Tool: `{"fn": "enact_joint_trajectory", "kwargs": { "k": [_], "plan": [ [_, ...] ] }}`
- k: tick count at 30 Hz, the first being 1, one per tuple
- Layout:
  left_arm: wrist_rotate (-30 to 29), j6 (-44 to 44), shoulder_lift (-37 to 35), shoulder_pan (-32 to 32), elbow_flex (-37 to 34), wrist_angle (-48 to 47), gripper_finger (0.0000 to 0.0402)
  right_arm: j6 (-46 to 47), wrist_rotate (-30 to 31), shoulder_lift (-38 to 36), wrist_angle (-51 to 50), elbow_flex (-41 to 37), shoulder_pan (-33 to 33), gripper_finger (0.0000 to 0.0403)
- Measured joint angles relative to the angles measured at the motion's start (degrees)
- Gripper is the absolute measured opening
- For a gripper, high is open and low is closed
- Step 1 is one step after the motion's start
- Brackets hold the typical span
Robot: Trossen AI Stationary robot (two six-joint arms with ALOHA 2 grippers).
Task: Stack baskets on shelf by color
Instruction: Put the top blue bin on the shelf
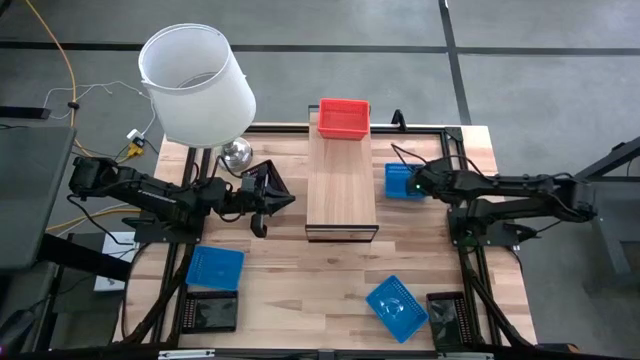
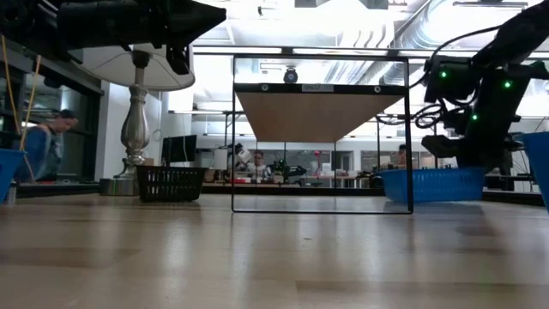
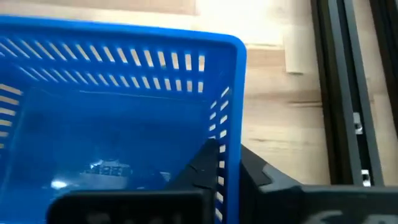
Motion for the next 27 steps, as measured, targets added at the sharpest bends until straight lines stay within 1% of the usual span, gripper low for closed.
{"fn": "enact_joint_trajectory", "kwargs": {
  "k": [2,6,10,14,17,20,24,27],
  "plan": [
    [0.0,0.0,0.0,0.0,0.0,0.0,0.0000,-1.2,0.2,-1.0,-2.6,1.4,-0.4,0.0022],
    [0.0,0.0,0.0,0.0,0.0,0.0,0.0000,-2.9,2.7,-4.2,-10.8,7.3,-0.5,0.0003],
    [0.0,0.0,0.0,0.0,0.0,0.0,0.0000,-3.4,6.5,-7.9,-20.7,16.3,0.9,0.0002],
    [0.0,0.0,0.0,0.0,0.0,0.0,0.0000,-4.0,9.7,-10.7,-26.4,25.6,4.0,0.0001],
    [0.0,0.0,0.0,0.0,0.0,0.0,0.0000,-5.0,11.2,-11.6,-26.2,30.9,7.6,0.0000],
    [0.0,0.0,0.0,0.0,0.0,0.0,0.0000,-5.7,11.1,-11.2,-23.4,33.3,11.7,0.0000],
    [0.0,0.0,0.0,0.0,0.0,0.0,0.0000,-5.7,8.4,-9.3,-15.1,31.5,17.1,0.0000],
    [0.0,-0.1,0.0,0.0,0.0,0.0,0.0000,-6.8,5.8,-6.9,-5.8,28.7,20.5,0.0000]
  ]
}}
